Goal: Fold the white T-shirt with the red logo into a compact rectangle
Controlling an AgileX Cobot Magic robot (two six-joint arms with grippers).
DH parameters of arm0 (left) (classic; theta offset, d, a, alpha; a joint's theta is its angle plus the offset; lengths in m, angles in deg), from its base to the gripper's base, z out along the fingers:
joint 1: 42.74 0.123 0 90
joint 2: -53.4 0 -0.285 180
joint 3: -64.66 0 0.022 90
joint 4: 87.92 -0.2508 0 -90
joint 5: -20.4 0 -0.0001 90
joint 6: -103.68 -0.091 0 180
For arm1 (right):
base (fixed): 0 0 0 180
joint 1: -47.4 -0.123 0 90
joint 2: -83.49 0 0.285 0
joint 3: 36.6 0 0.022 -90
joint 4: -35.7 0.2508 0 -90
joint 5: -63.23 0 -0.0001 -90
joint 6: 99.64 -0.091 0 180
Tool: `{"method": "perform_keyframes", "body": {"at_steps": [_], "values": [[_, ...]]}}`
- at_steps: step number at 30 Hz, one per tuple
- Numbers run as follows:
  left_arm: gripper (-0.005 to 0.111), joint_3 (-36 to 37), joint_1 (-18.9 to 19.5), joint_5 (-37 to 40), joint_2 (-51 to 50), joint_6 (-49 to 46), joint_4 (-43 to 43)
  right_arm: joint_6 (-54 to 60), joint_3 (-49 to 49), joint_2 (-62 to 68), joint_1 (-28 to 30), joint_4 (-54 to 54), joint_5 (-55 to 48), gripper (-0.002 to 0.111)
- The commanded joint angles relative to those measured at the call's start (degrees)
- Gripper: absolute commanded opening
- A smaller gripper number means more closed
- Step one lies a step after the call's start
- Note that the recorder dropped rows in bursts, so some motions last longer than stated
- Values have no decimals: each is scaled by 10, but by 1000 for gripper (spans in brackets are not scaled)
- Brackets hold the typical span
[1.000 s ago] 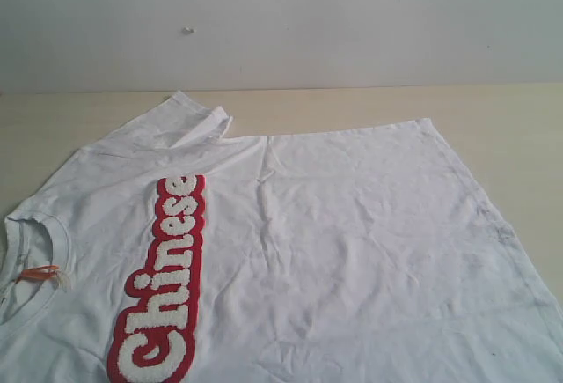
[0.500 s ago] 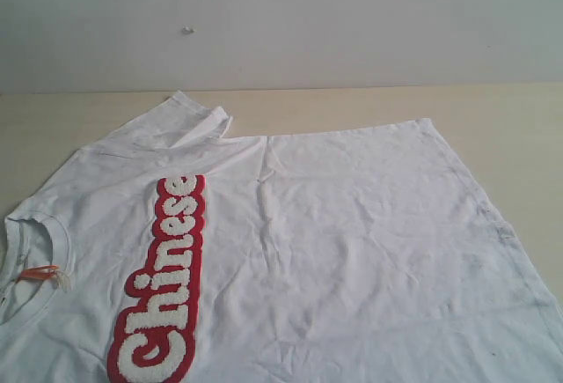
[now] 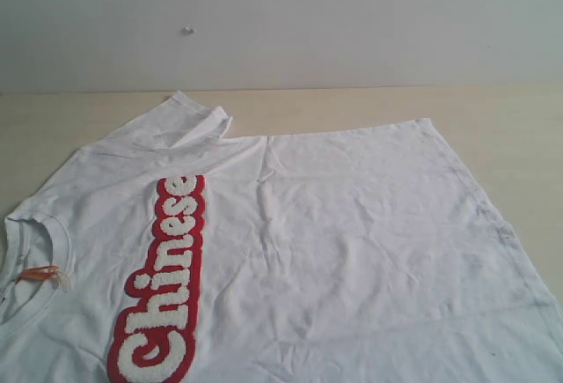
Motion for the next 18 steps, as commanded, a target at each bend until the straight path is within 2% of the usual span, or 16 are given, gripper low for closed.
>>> {"method": "perform_keyframes", "body": {"at_steps": [1, 6, 9, 18], "values": [[0, -117, -3, 98, -96, 9, -18, 17, -88, 75, 2, -7, -62, 0], [0, -210, -3, 101, -227, -10, -19, 29, -169, 176, 2, -9, -117, 0], [0, -249, -3, 110, -304, -66, -19, 48, -219, 246, 2, -9, -170, 0], [0, -296, -3, 242, -523, -108, -20, 110, -361, 463, 2, -9, -378, 0]]}}
